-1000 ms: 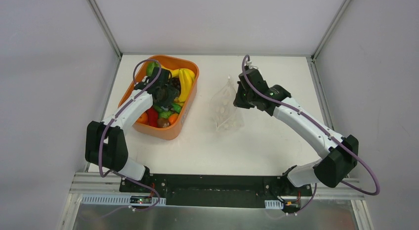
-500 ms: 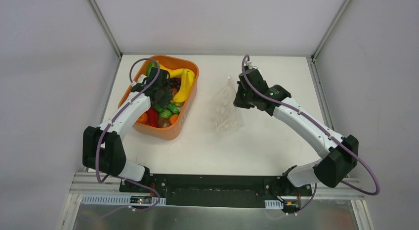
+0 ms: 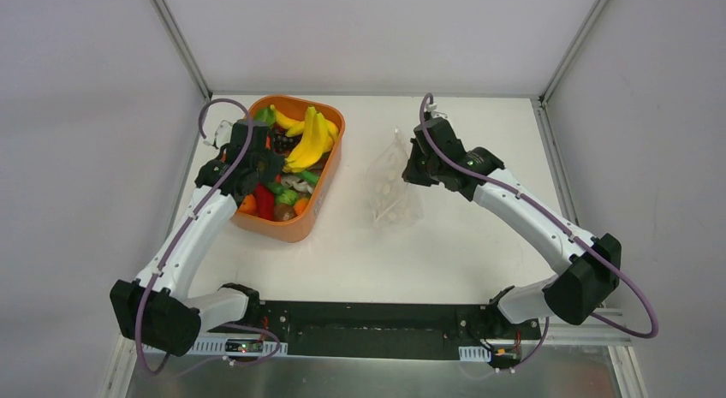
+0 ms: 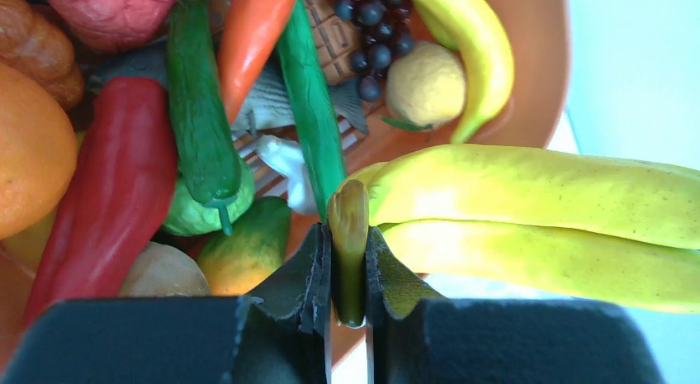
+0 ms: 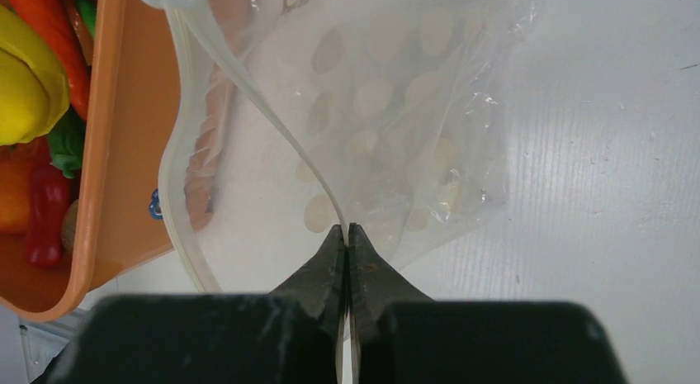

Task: Place the food in the zip-top bag and seal the zipper
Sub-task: Pick up the fake fruit from the bin, then place the fake fruit in the zipper food storage bag.

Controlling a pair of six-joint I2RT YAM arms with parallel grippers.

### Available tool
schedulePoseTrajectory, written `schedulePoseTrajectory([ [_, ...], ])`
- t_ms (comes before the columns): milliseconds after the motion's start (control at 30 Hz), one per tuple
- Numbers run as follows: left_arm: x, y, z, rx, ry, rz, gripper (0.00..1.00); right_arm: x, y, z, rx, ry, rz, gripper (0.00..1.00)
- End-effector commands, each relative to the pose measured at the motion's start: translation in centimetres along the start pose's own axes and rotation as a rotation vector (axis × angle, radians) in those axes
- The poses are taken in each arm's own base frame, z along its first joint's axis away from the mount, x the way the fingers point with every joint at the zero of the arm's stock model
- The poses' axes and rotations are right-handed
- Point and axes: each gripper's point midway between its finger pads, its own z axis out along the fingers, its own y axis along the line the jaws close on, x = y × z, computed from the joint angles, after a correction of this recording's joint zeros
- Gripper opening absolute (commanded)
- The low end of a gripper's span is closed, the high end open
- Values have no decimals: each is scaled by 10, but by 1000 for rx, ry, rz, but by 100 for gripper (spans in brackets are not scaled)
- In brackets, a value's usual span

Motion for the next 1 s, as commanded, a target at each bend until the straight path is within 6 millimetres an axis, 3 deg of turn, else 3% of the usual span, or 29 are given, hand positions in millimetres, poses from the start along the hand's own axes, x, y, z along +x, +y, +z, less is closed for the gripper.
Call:
schedulePoseTrajectory([
  [0,2,-20,-21,139,36,-54,0,-17,15,-9,-74,-72,64,0],
  [267,29,-81,-70,408,152,-113,0,-30,25,-11,-119,-138,164,0],
  [533,70,-121,-86,534,267,-167,0,-34,32,-13,-189,-190,276,0],
  [967,115,-133,-86,555,372,-186,0,-37,27,-4,-173,-226,345,0],
])
